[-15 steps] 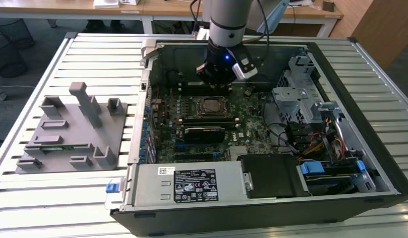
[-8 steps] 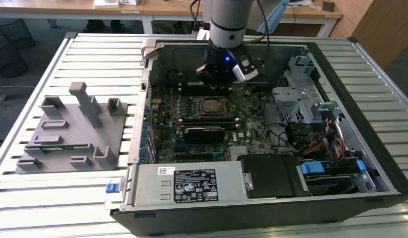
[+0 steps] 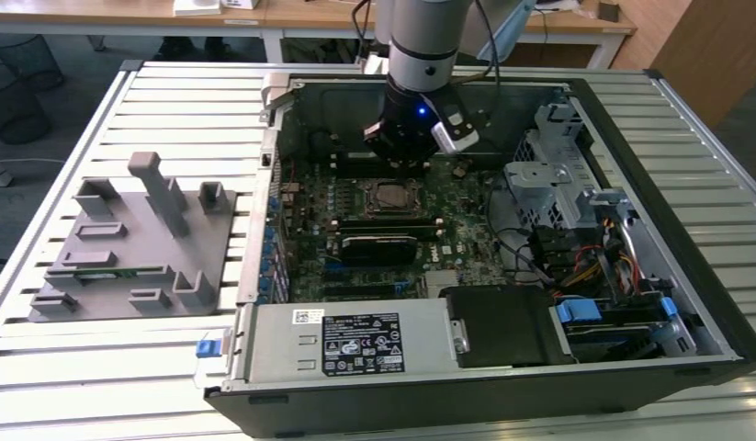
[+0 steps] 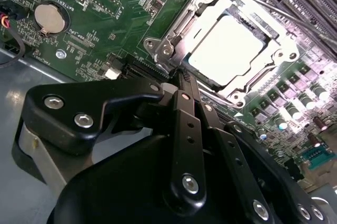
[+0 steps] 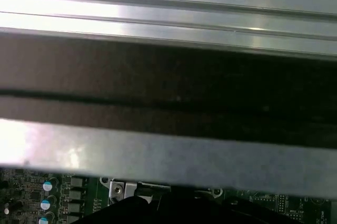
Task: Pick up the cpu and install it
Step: 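Install the first cpu locking lever, then install the second cpu locking lever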
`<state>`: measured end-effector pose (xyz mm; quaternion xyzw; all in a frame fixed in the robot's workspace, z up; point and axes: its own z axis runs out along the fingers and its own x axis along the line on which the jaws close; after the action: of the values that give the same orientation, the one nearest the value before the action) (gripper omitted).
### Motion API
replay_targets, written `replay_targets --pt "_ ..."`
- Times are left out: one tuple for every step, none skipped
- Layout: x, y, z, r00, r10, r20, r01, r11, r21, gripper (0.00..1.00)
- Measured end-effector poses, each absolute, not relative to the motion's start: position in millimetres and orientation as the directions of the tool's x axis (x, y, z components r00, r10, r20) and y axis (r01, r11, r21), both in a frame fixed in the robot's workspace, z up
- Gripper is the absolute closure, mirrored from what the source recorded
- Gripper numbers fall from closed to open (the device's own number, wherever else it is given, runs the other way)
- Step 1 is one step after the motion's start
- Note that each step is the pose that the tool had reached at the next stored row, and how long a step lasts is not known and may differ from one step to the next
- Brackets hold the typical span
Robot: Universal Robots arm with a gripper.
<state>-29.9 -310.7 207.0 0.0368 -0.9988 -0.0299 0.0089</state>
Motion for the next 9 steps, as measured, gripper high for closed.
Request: replay_targets --pt "-30.0 -311.3 207.0 -0.997 -0.074 0.015 -0.073 0.996 0.06 0.89" --pt "-30.0 -311.9 207.0 -0.997 -0.074 0.016 -0.073 0.996 0.06 0.89" --pt "-29.9 -312.5 207.0 -0.997 -0.074 0.015 -0.073 0.996 0.06 0.89" --pt "-30.0 -313.3 207.0 -0.997 -0.074 0.015 -0.073 0.996 0.06 0.89" --pt "-30.0 -314.3 207.0 -0.997 -0.074 0.015 -0.073 0.996 0.06 0.89" --pt "-30.0 -315.3 207.0 -0.997 -0.074 0.015 -0.073 0.996 0.06 0.89" --pt "-30.0 -316.5 207.0 -0.997 -0.074 0.015 -0.073 0.996 0.06 0.89" --pt "-29.9 -317.8 207.0 -0.997 -0.074 0.015 -0.073 0.995 0.06 0.89" --pt "-30.0 -319.1 207.0 -0.997 -0.074 0.015 -0.073 0.996 0.06 0.89"
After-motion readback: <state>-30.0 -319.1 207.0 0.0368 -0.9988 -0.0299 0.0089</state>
